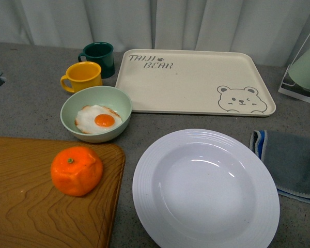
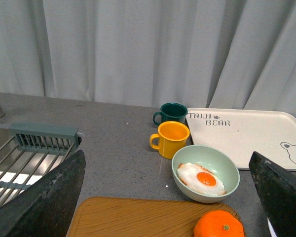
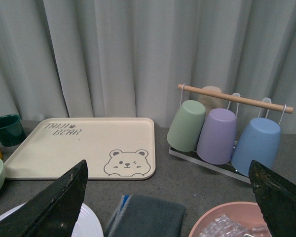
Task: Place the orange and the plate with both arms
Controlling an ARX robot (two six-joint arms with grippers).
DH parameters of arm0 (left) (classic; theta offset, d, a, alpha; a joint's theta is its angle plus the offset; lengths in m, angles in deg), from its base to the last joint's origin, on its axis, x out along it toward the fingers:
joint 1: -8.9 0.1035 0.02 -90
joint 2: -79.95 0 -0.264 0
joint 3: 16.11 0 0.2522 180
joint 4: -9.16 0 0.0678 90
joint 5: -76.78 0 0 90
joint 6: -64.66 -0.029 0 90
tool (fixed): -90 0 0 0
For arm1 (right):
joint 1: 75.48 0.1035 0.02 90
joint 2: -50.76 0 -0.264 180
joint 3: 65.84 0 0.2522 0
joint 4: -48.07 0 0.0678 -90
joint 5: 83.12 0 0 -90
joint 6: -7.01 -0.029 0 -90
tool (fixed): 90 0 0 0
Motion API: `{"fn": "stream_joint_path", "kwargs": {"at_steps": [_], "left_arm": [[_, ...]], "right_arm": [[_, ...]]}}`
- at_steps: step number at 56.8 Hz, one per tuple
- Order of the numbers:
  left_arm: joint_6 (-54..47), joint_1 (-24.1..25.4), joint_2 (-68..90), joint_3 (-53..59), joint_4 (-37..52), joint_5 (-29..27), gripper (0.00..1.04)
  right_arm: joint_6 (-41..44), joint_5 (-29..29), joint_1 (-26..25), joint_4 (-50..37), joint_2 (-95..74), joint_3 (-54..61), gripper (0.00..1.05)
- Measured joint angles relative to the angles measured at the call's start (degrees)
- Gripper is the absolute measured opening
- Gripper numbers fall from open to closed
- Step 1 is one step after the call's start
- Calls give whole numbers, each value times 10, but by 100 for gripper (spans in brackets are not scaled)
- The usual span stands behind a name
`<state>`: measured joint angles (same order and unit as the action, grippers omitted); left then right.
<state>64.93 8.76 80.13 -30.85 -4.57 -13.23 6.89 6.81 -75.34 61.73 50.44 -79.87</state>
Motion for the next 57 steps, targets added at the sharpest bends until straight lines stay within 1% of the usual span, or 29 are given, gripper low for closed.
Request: {"fn": "stream_joint_path", "kwargs": {"at_steps": [18, 20, 22, 25, 30, 31, 37, 42, 48, 57], "left_arm": [[0, 0, 1, 0, -1, -1, 98], [14, -3, 12, -9, -28, -5, 98], [37, -10, 51, -30, -80, -15, 98], [60, -19, 117, -42, -87, -19, 98], [107, -32, 244, -62, -38, 3, 98], [116, -36, 275, -68, -20, 0, 98], [143, -59, 458, -102, 86, 3, 98], [149, -72, 624, -143, 133, 18, 98], [146, -76, 722, -165, 141, 17, 98], [139, -80, 799, -191, 139, 25, 98]], "right_arm": [[0, 0, 0, 0, 0, 0, 95], [0, 0, 0, 0, 0, 0, 95], [0, 0, 0, 0, 0, 0, 95], [0, 0, 0, 0, 0, 0, 95], [0, 0, 0, 0, 1, 0, 95], [0, 0, 0, 0, 1, 0, 95], [0, 0, 0, 0, 1, 0, 95], [0, 0, 0, 0, 1, 0, 95], [0, 0, 0, 0, 1, 0, 95], [0, 0, 0, 0, 1, 0, 95]]}}
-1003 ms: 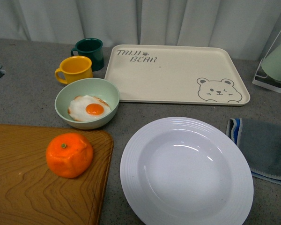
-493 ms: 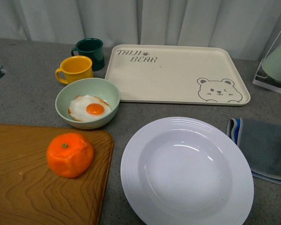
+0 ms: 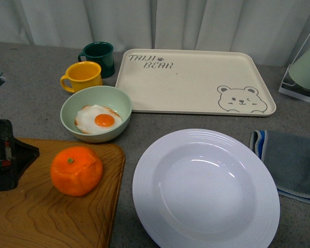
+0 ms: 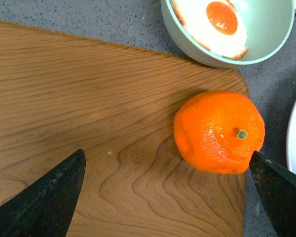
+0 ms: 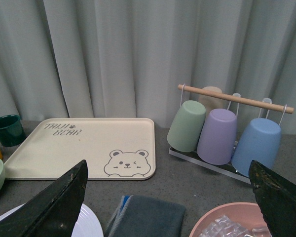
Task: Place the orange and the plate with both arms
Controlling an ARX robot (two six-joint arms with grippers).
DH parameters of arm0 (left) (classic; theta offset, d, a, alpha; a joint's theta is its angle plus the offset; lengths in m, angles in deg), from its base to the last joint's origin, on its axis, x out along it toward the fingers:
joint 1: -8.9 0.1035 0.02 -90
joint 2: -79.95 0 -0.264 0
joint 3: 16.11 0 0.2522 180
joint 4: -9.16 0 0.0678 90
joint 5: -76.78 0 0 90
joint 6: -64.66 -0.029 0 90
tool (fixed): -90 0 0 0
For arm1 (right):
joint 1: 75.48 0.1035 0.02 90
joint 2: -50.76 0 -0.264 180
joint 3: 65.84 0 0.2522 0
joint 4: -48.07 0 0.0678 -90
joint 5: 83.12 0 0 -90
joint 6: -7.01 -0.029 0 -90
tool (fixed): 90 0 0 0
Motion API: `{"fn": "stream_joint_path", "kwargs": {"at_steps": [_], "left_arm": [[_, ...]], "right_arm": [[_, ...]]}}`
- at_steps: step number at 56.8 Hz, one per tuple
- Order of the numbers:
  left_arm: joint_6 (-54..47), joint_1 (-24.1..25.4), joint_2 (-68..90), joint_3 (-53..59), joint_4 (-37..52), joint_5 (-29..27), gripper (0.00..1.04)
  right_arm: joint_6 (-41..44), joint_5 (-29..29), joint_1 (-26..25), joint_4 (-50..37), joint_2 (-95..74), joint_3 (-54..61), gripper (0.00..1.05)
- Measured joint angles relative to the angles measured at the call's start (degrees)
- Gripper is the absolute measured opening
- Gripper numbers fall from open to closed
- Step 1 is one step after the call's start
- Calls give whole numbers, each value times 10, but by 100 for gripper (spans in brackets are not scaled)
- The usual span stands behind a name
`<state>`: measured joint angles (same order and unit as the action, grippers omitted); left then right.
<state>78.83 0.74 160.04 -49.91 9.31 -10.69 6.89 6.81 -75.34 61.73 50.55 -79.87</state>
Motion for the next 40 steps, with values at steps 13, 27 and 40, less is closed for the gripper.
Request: {"fn": "stream_joint_path", "kwargs": {"at_steps": [13, 27, 40], "left_arm": [[2, -5, 71, -34, 20, 15, 98], [10, -32, 122, -89, 17, 20, 98], [-1, -51, 158, -103, 16, 18, 98]], "right_arm": [[0, 0, 0, 0, 0, 0, 95], [0, 0, 0, 0, 0, 0, 95], [0, 0, 0, 0, 0, 0, 95]]}}
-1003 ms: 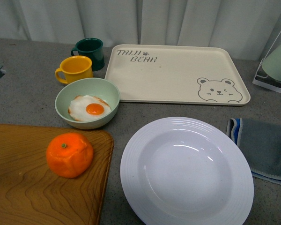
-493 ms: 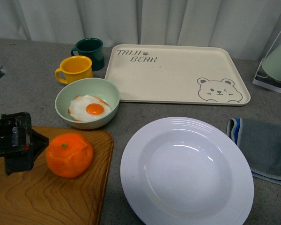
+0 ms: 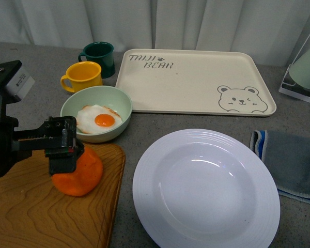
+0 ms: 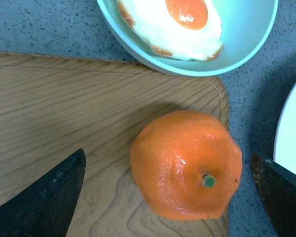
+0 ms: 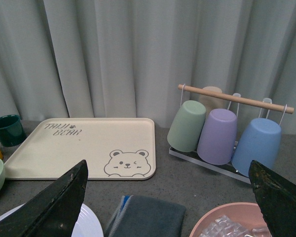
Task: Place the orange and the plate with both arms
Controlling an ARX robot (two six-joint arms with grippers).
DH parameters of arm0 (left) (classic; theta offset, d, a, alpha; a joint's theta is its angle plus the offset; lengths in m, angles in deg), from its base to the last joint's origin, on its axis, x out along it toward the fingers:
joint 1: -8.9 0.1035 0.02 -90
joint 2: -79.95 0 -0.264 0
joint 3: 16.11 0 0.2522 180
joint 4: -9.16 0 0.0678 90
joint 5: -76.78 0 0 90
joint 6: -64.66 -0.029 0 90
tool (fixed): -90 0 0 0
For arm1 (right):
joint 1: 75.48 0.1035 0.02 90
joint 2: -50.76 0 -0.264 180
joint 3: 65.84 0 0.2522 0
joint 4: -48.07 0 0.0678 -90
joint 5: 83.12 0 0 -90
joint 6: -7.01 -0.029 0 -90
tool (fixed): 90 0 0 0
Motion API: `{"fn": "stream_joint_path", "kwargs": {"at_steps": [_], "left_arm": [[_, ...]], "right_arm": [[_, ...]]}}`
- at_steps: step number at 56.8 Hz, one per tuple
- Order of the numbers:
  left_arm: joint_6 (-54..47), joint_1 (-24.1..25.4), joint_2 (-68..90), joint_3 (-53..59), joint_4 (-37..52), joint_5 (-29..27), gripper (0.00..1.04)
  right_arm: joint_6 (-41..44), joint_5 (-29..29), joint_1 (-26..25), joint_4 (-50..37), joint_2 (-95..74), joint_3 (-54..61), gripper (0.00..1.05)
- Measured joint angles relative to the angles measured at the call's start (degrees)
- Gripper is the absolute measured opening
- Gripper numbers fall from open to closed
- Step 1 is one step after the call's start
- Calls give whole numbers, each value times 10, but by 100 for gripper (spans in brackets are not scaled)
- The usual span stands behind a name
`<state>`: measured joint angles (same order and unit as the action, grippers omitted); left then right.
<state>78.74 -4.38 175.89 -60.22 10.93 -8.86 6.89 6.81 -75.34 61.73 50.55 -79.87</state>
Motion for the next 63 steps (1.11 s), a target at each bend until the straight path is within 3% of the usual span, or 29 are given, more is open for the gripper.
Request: {"fn": "stream_joint_path", "kwargs": {"at_steps": [14, 28, 37, 43, 52, 63], "left_arm": [[16, -16, 21, -10, -9, 27, 98], [14, -22, 53, -25, -12, 18, 98], [10, -23, 61, -28, -13, 12, 71], [10, -26, 59, -29, -16, 12, 59], [17, -47, 30, -29, -26, 12, 53], [50, -122, -5, -49, -26, 11, 52]], "right_arm": [[0, 0, 0, 0, 0, 0, 95], [0, 0, 0, 0, 0, 0, 95], [0, 0, 0, 0, 0, 0, 95], [0, 0, 0, 0, 0, 0, 95], [0, 0, 0, 0, 0, 0, 95], [0, 0, 0, 0, 0, 0, 95]]}}
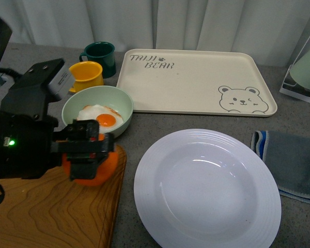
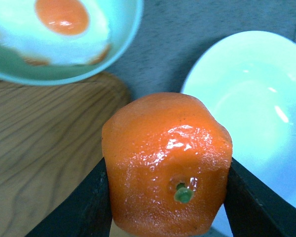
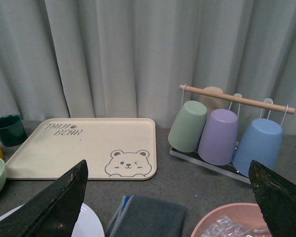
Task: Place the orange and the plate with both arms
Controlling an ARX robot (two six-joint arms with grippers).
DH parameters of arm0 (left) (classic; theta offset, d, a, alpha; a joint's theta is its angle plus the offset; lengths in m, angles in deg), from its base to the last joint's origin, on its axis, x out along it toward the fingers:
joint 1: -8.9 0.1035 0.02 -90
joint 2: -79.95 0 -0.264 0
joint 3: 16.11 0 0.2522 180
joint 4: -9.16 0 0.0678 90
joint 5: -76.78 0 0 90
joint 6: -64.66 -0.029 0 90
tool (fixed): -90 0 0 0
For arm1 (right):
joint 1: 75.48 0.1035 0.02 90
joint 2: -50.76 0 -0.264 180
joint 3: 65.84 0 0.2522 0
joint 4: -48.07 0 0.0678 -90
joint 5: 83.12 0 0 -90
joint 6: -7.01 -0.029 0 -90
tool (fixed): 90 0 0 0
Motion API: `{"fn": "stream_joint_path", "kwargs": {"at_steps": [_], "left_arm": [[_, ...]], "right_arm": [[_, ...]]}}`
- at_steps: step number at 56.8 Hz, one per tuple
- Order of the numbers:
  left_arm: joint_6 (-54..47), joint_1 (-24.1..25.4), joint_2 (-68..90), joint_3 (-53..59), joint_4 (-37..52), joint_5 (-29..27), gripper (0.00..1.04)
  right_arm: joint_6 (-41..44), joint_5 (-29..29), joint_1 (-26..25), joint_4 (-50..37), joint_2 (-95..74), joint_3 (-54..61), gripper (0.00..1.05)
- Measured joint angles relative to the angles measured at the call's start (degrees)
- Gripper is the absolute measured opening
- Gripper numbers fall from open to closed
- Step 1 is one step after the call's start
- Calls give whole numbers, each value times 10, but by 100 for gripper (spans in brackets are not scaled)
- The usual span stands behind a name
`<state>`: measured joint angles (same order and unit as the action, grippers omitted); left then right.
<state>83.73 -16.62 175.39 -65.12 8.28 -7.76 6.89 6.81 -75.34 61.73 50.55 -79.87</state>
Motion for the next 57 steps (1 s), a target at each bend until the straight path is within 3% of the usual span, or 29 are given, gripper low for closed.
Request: {"fn": "stream_joint_path", "kwargs": {"at_steps": [9, 17, 44, 46, 51, 57], "left_arm": [[32, -75, 26, -33, 17, -20, 52], [43, -114, 65, -68, 21, -25, 52], [53, -145, 171, -117, 16, -37, 51], [57, -144, 172, -118, 16, -37, 53], [77, -139, 171, -118, 17, -26, 76], [94, -136, 164, -118, 18, -17, 94]], "right_arm": [[0, 0, 0, 0, 0, 0, 95], [0, 0, 0, 0, 0, 0, 95], [0, 0, 0, 0, 0, 0, 95], [0, 0, 0, 0, 0, 0, 95], [0, 0, 0, 0, 0, 0, 95], [0, 0, 0, 0, 0, 0, 95]]}}
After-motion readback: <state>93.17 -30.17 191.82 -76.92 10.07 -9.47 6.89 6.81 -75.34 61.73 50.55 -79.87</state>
